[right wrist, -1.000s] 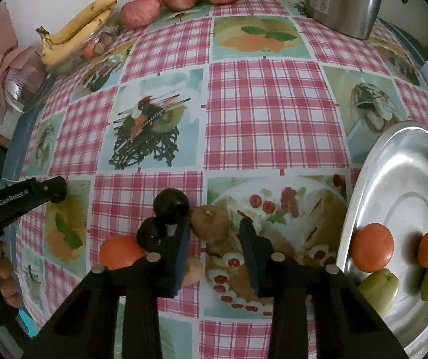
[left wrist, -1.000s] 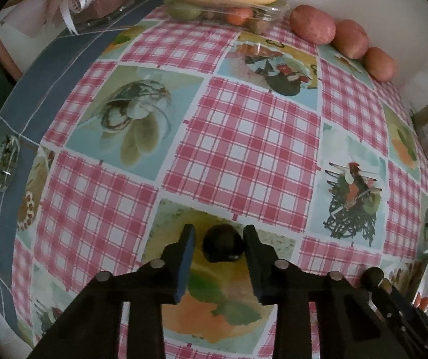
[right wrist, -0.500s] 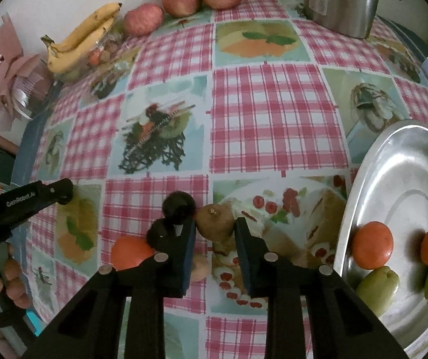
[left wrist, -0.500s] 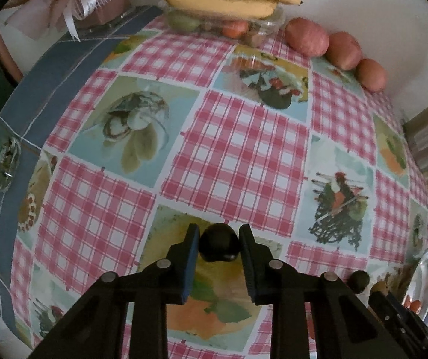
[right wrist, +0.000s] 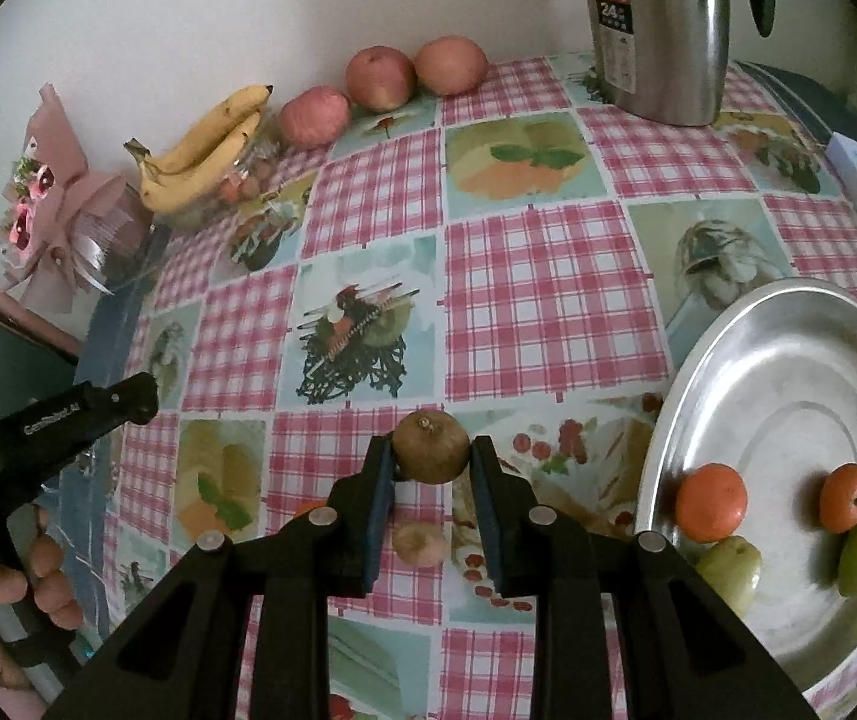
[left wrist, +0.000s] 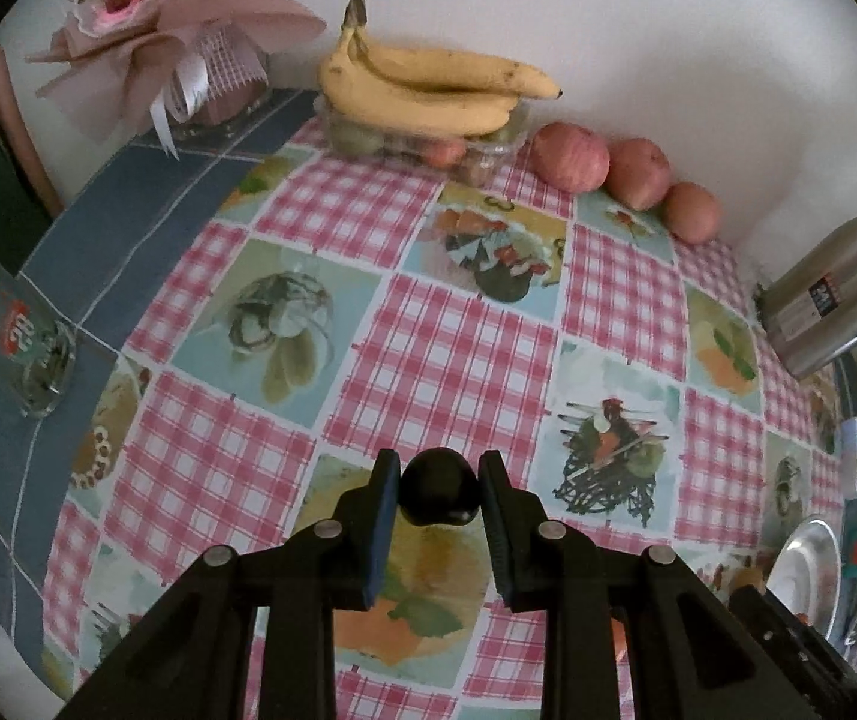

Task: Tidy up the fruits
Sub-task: 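Carry the dark plum and brown kiwi over the steel plate with both grippers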

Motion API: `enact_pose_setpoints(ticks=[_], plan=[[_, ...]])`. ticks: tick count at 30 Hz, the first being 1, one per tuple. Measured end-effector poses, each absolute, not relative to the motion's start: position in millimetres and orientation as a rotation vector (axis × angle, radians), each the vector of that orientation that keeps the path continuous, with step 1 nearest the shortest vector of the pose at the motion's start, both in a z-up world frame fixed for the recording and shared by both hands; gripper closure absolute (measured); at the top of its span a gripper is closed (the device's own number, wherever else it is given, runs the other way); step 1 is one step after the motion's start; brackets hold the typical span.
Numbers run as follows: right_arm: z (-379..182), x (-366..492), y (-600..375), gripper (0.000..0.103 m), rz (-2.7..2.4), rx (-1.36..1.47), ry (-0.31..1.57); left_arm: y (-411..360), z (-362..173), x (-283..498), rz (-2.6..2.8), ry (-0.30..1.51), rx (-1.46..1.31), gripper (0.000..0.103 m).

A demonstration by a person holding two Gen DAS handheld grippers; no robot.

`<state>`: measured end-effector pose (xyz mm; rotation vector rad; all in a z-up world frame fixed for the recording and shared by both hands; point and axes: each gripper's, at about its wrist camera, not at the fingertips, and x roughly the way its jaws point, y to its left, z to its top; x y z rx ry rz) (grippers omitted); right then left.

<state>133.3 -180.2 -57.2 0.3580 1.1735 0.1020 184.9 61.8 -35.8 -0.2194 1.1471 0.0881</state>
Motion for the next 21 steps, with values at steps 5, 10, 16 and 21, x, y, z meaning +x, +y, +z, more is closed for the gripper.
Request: enact_pose_setpoints(ticks=[5,10,16,21], plan=[[-58.2,132.4,-183.1,0.076,0.102,0.37,1.174,62.9,-30.7,182.7,0.1,1.129,-0.211,0.074],[-58.3,132.0,-190.1,0.076,0.084,0.382,1.177,58.7,-27.0,180.7,0.097,1.123,-0.197,0.074],[-59.6,128.6,-214.8,0.076,0.013,0.418,1.173,44.8,-23.8,178.3,0.073,1.121,-0.187,0.074],[-57.3,121.1,-245.7,0.076,-0.068,0.465,1.154,20.7,-18.6,176.0,0.008,1.113,-0.17,0.074]])
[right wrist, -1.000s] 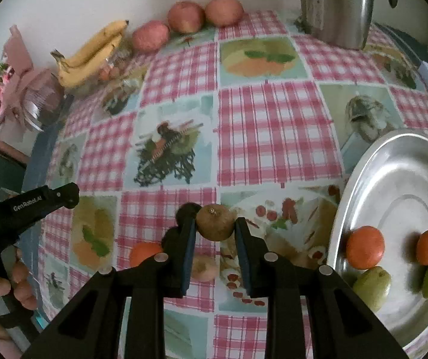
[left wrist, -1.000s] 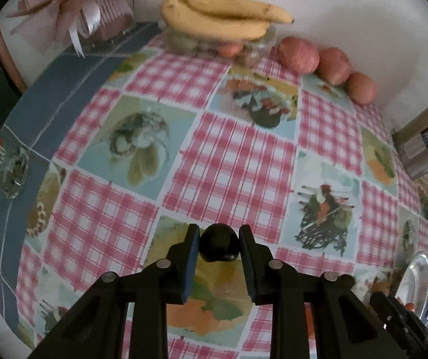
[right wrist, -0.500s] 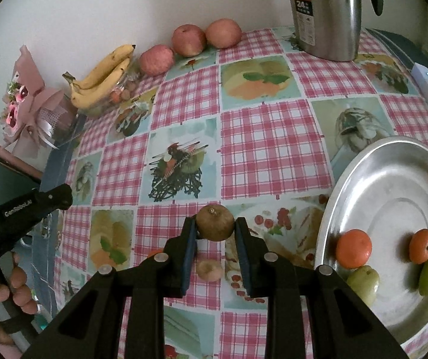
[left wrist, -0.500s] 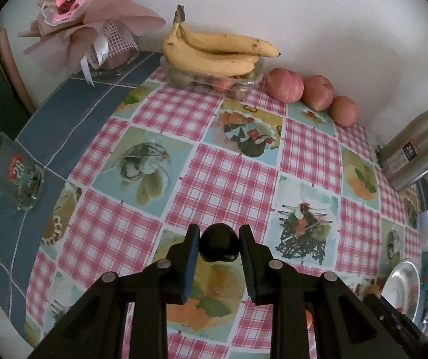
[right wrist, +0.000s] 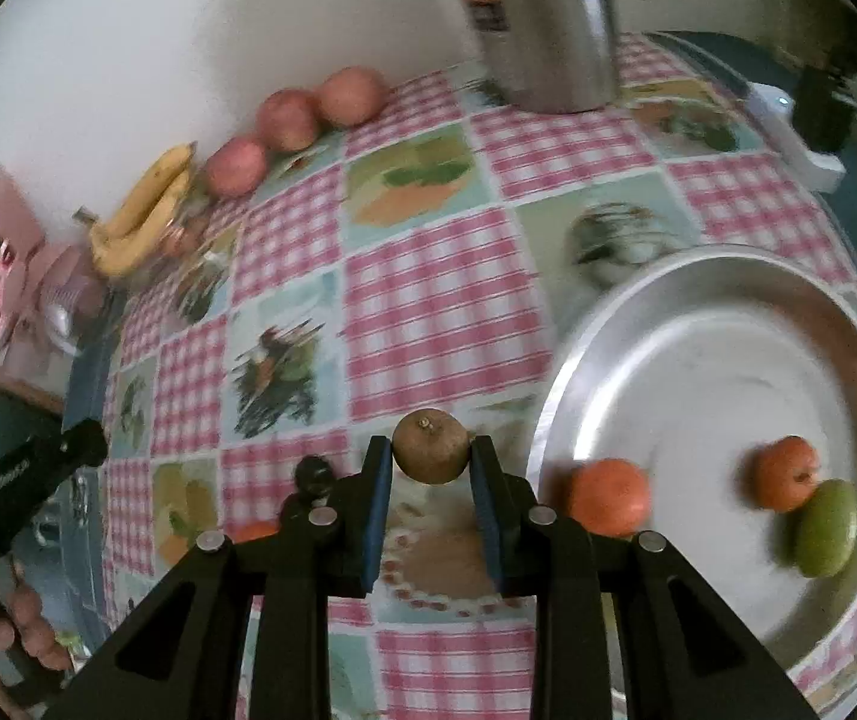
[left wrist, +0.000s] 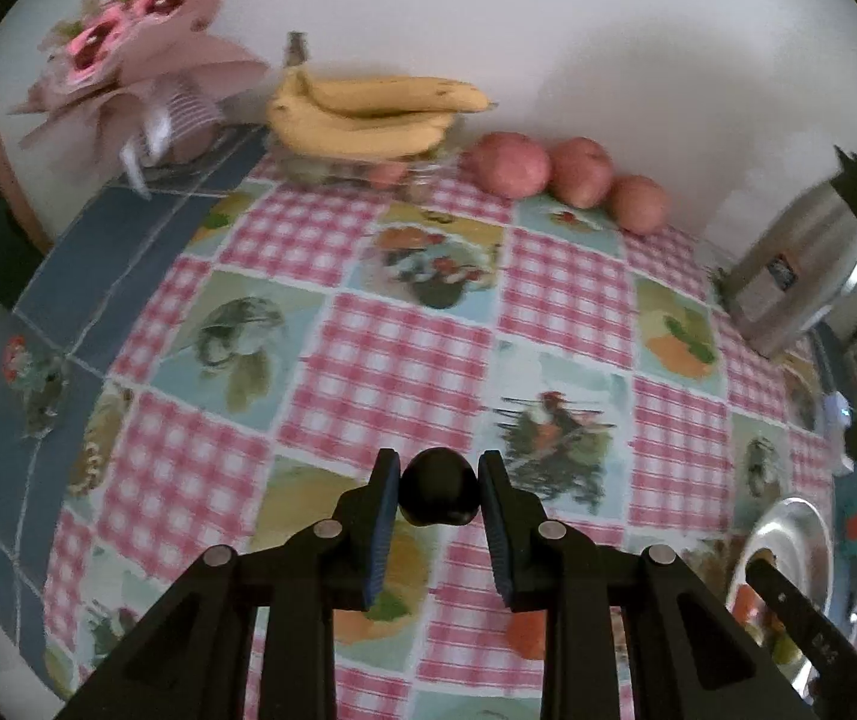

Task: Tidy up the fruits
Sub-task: 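Carry the dark plum and brown kiwi over the steel plate with both grippers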

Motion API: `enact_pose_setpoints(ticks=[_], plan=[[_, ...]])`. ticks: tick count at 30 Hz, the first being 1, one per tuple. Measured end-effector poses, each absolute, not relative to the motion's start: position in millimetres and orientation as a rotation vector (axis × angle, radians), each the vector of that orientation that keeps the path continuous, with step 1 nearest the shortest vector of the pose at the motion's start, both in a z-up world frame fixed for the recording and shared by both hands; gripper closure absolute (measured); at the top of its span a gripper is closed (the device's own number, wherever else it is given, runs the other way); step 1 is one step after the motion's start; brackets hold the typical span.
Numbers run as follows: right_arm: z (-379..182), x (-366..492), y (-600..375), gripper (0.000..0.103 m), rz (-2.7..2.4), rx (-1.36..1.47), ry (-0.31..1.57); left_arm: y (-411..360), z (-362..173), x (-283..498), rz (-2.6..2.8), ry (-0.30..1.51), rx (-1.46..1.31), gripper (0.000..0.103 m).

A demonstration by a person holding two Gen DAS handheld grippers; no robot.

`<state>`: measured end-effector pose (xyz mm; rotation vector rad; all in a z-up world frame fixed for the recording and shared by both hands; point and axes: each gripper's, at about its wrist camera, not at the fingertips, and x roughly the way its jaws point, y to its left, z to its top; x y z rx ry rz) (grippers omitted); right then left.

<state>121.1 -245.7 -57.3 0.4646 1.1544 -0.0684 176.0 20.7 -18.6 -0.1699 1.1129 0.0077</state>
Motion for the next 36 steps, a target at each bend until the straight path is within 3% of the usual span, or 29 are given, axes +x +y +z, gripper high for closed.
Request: enact_pose_setpoints(ticks=[19,36], plan=[[-62.6,78.8,-352.9,0.075,-0.366,0.613,1.095,-100.0,-13.5,157.4,-0.326,1.155,-0.168,0.074],[-68.9,66.3,-374.0,0.075,-0.376,0.678,1.091,-194.3,-42.5,122.8,-0.489,1.255,0.01,0.074]])
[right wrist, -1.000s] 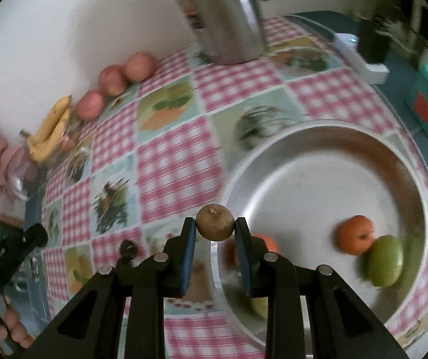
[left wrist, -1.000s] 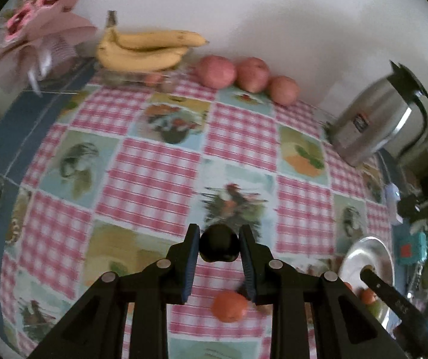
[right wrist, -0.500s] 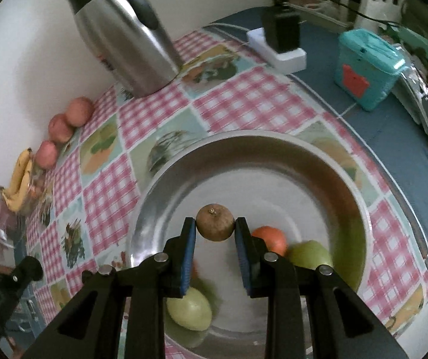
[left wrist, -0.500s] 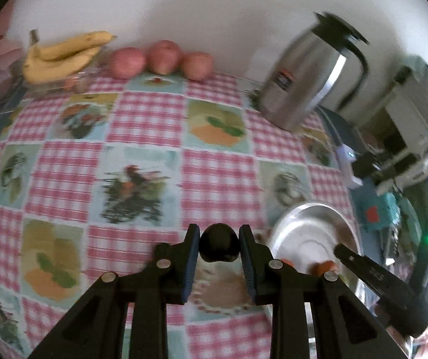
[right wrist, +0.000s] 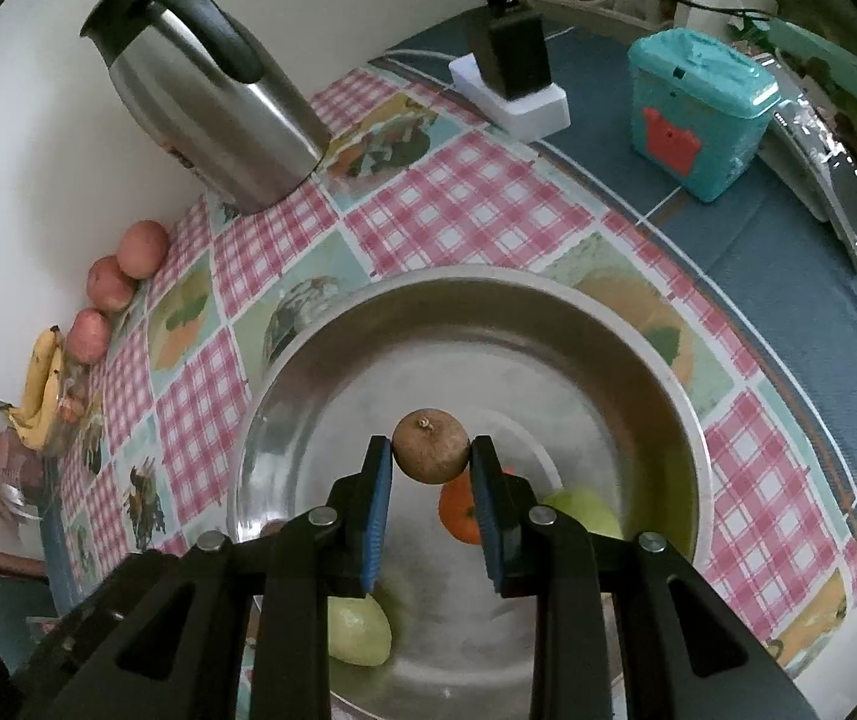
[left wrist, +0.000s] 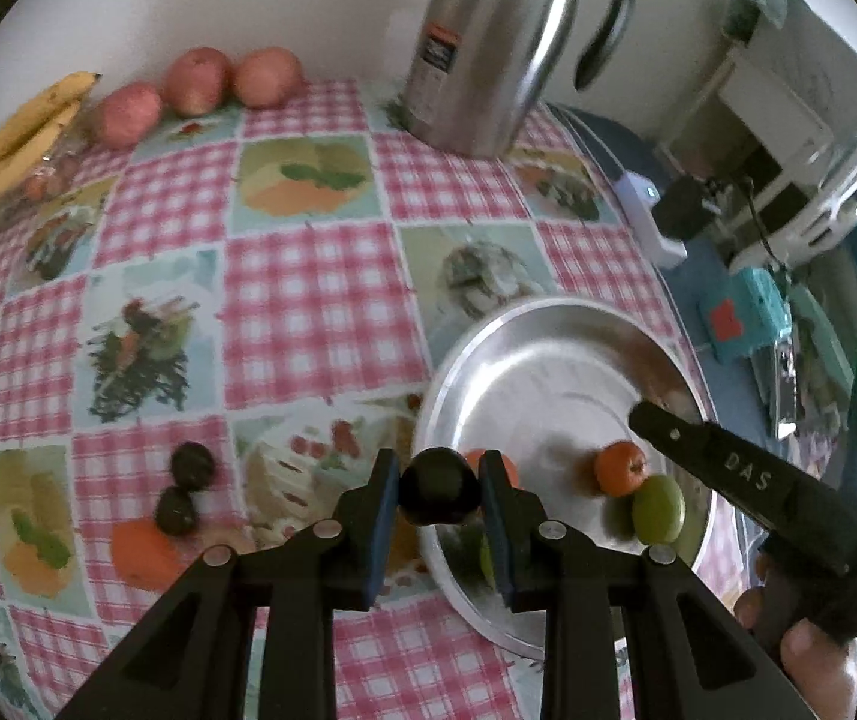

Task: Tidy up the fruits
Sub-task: 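Carry the dark plum and brown kiwi over the steel plate with both grippers, then open the right gripper to drop the kiwi while the left releases the plum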

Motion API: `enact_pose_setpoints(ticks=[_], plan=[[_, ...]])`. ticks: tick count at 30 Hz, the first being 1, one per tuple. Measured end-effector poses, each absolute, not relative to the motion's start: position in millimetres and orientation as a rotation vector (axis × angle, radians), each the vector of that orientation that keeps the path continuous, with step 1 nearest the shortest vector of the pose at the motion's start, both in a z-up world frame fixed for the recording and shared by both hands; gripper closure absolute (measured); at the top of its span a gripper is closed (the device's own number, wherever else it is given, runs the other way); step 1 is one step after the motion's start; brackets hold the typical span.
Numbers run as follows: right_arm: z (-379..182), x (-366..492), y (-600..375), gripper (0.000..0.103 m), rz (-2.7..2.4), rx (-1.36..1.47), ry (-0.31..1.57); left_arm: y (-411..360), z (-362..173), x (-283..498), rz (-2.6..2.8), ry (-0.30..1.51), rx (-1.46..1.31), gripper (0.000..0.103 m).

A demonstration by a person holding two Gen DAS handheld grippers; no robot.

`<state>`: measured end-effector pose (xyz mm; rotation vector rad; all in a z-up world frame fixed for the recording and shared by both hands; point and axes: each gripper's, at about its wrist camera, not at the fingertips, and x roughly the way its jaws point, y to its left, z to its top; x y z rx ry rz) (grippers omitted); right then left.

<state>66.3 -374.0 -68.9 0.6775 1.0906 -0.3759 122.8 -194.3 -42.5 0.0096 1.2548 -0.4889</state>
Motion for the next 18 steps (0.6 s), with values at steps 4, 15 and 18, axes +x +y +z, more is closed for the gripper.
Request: enact_pose_setpoints(ticks=[4,15,18], plan=[[-70.6,68.6,-370.4,0.075,-0.357,0.672,1.095,-201.7,-50.5,120.4,-0.497,1.279,0.032,0.074],[-76.0,80.3,-357.8,0.075,-0.287,0.643,1.125,-207.1,-63.0,120.6,-0.502,1.315,0.036,0.074],[-78.5,82.1,-355.4,0.075,-0.282,0.639,1.144,-210.2,-64.7,119.2,-0.507,1.32,0.046,0.074]])
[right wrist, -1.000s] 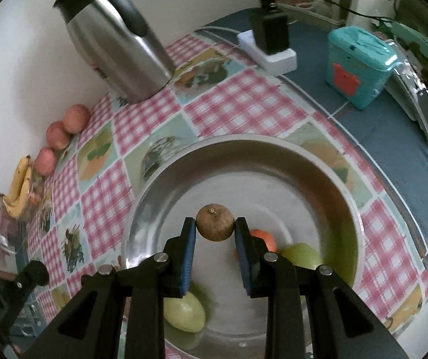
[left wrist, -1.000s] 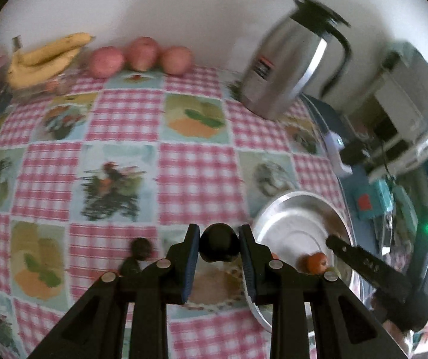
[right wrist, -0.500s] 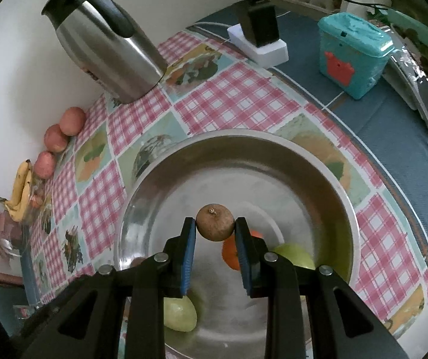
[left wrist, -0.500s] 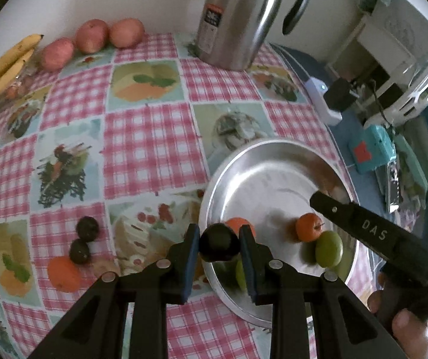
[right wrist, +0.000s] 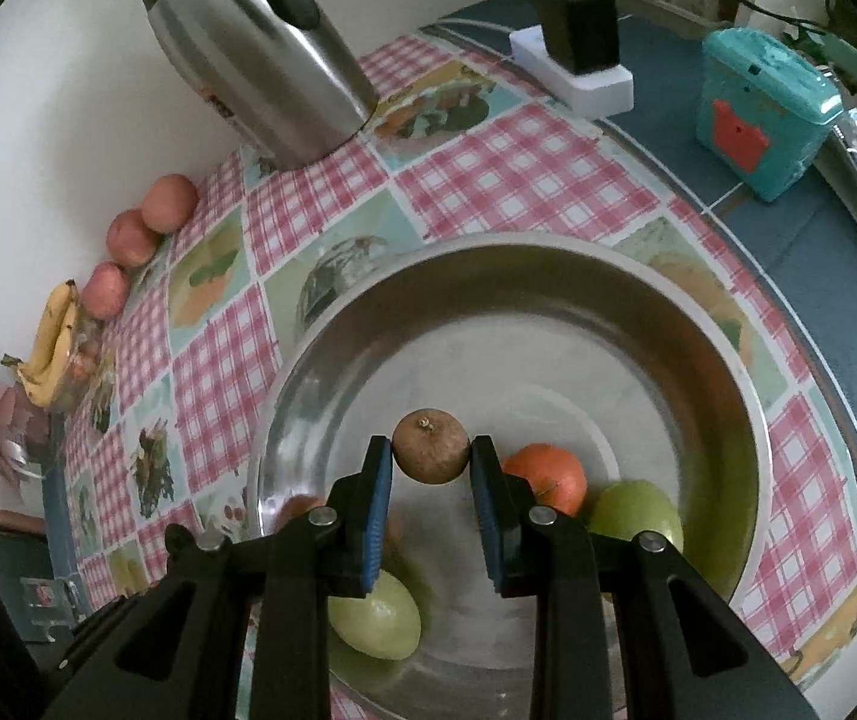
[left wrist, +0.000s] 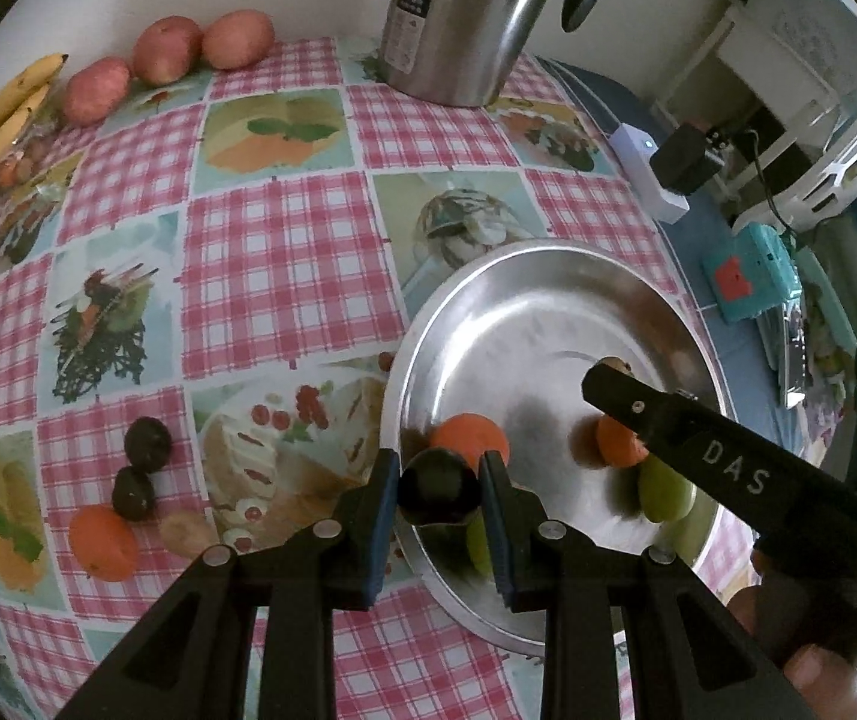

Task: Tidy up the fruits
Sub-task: 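Open the right gripper to drop the kiwi while the left releases the plum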

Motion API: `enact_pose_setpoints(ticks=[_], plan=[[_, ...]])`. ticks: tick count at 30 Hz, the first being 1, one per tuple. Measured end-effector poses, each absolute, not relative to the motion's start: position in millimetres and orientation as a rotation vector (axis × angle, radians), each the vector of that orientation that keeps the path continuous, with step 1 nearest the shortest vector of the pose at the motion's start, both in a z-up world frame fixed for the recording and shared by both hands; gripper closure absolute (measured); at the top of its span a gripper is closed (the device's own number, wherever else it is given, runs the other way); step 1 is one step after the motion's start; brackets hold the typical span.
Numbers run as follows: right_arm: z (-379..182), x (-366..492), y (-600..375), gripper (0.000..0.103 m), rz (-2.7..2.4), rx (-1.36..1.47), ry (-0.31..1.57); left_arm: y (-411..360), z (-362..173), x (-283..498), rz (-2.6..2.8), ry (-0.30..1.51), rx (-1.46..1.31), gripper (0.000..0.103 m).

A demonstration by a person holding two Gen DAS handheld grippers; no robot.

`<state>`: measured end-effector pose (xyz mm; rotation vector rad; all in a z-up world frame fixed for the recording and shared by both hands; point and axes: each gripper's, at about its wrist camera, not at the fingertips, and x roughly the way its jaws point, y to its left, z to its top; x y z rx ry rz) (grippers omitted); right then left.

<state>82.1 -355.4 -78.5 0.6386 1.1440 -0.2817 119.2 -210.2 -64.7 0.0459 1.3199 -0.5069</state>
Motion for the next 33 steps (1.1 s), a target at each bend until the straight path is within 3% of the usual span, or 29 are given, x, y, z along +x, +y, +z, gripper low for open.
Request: enact_pose_setpoints(ticks=[19,24,33], plan=[[-80.8,82.5,-354.7,0.07,-0.288,0.659,1.171,-216.1,-73.8,117.4,-0.5,1.347,0.077,0.072],[-81.0,82.3,-355.2,0.07,-0.289,0.662,1.17,-215.6,-74.0,117.7,-0.499,1.347,0.075,0.064],[-81.3,81.6,-355.2,0.07,-0.29,0.662,1.17,-205.6,-70.3,123.0,-0.475,1.341,0.045,0.061]])
